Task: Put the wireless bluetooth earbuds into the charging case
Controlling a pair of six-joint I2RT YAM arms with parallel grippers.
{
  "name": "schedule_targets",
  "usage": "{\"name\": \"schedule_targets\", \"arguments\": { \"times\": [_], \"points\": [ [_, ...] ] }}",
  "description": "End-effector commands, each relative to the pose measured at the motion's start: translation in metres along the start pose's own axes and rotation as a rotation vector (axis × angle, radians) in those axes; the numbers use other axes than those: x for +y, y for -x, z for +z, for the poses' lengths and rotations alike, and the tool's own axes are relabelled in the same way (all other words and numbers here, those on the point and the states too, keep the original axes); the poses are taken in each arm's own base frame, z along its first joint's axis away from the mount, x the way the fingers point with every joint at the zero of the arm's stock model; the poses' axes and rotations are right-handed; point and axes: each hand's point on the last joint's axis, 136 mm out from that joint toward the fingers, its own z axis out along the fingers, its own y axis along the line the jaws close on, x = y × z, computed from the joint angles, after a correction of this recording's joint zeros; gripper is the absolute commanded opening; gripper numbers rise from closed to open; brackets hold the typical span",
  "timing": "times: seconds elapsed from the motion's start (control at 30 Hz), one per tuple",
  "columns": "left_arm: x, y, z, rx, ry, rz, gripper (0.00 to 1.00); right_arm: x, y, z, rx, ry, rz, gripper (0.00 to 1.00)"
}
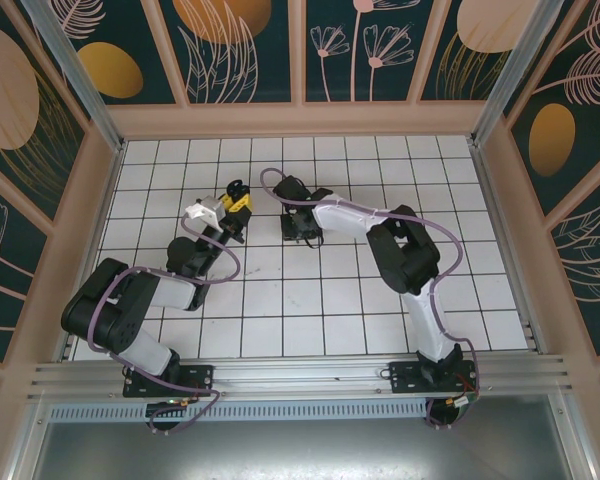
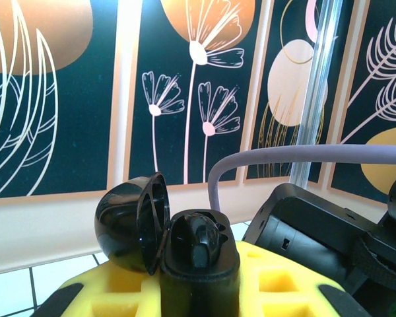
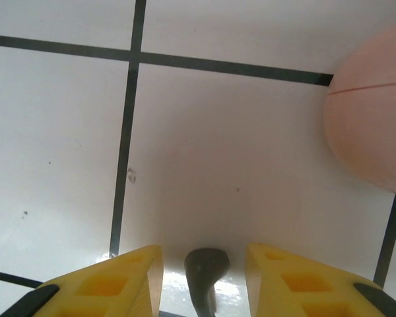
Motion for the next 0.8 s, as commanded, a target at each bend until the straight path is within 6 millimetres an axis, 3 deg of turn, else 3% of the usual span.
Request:
{"name": "schedule_targets", "arguments": {
  "times": [0.0, 0.77],
  "points": [
    [-0.012, 0.062, -0.009, -0.241, -0.049, 0.040, 0.00, -0.002, -0.003, 0.005, 0.016, -0.042, -0.014, 0.37],
    [-0.015, 0.061, -0.008, -0.237, -0.065, 0.037, 0.00, -0.002, -0.017, 0.019, 0.041, -0.094, -0.045, 0.31]
  ]
}}
